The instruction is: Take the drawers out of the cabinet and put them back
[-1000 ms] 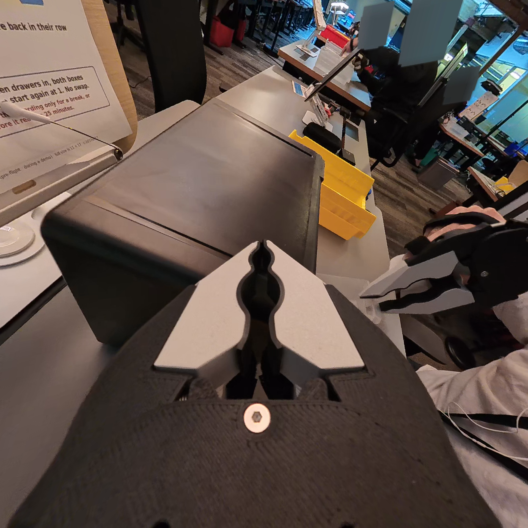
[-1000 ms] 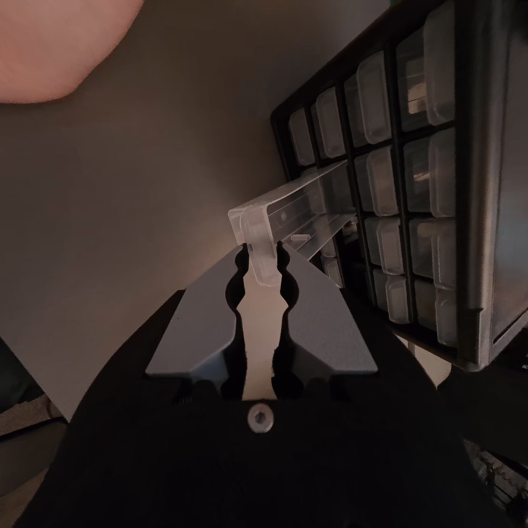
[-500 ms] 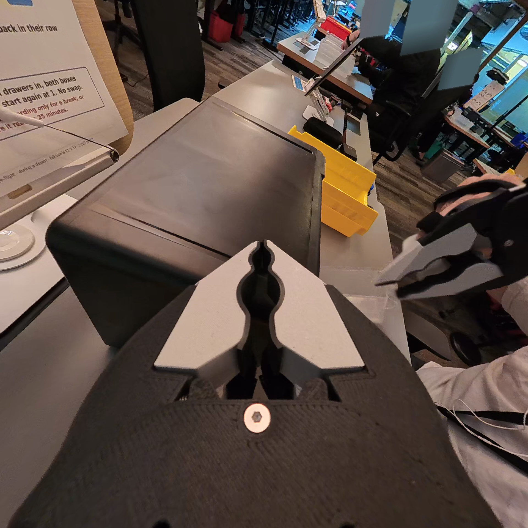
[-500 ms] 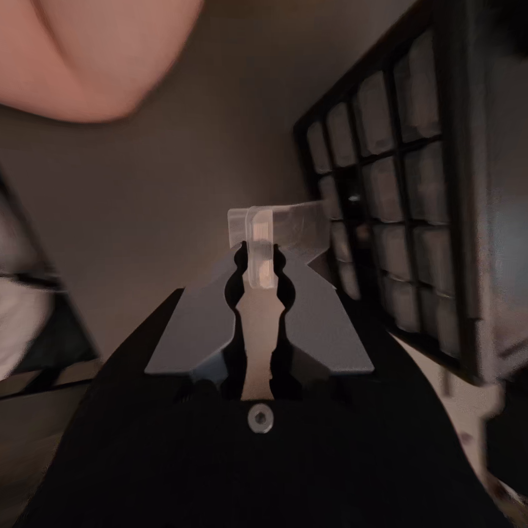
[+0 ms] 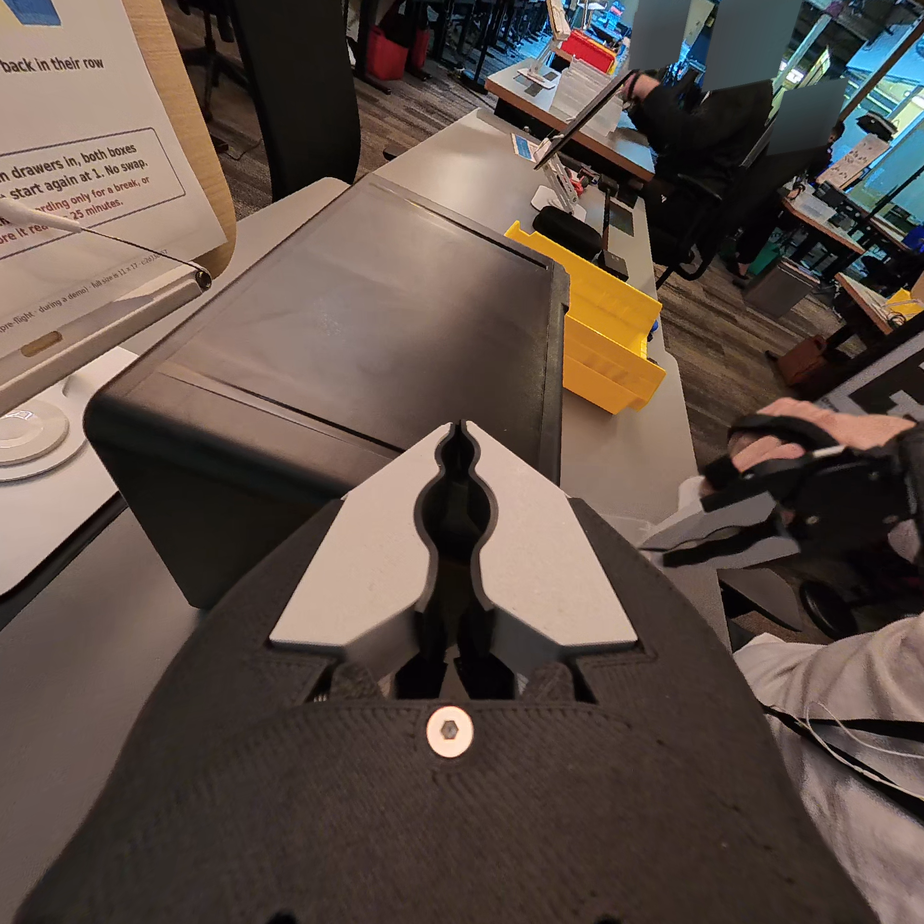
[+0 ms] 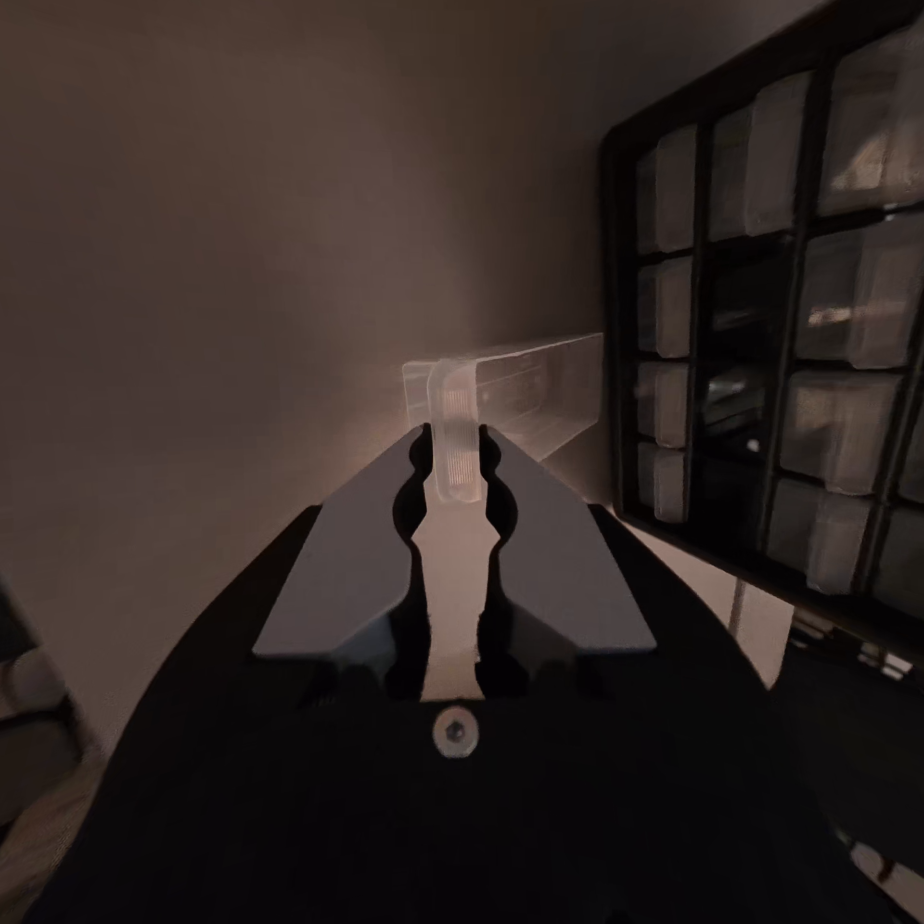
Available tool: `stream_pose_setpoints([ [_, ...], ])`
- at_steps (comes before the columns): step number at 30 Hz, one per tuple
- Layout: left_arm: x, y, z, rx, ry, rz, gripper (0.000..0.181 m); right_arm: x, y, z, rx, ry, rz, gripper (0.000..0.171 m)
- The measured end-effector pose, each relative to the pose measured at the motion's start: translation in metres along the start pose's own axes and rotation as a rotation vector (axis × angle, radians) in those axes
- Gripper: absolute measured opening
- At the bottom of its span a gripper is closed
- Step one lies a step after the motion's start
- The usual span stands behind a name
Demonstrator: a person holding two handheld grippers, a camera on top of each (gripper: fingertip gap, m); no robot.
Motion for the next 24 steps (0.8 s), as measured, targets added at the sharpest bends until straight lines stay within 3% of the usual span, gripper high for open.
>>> stream_pose_setpoints([
  [6,-0.003,-0.001,0.000,0.007,0.005,-0.029,0.000,0.040,0.007,-0.037,-0.134,0.015,-0.029,0.017],
  [9,-0.016,-0.013,0.008,-0.073,0.036,-0.006,0.002,0.049,0.009,-0.043,-0.208,-0.049,-0.095,0.030],
  [12,-0.027,-0.017,0.027,-0.101,-0.116,0.011,0.057,0.036,0.003,-0.020,-0.363,-0.084,-0.198,0.036],
  [14,-0.028,-0.008,0.040,-0.016,-0.319,-0.043,0.092,-0.004,0.004,0.011,-0.496,0.064,-0.249,0.038],
  [15,-0.031,-0.006,0.045,0.013,-0.374,-0.080,0.100,-0.031,0.010,0.029,-0.557,0.185,-0.291,0.038],
  [17,-0.041,-0.004,0.050,0.038,-0.404,-0.116,0.102,-0.094,0.045,0.059,-0.589,0.512,-0.391,0.046],
  [19,-0.046,0.001,0.050,0.087,-0.433,-0.127,0.101,-0.142,0.090,0.067,-0.519,0.727,-0.445,0.056],
  [21,-0.045,0.010,0.047,0.177,-0.460,-0.161,0.101,-0.166,0.119,0.049,-0.510,0.699,-0.529,0.067],
  [23,-0.041,0.022,0.039,0.294,-0.443,-0.176,0.087,-0.172,0.129,0.028,-0.562,0.585,-0.626,0.067],
  [24,-0.038,0.026,0.035,0.340,-0.448,-0.178,0.080,-0.171,0.128,0.021,-0.598,0.526,-0.646,0.057],
])
Point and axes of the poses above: each gripper's, where its closed fingertips meet, z back along the fingers, y out of its underside, x = y × z across the jaws, the point moved 7 cm from there along z, back along the fingers, and after that the axes turned 14 degrees about -x, right-handed, at the moved point
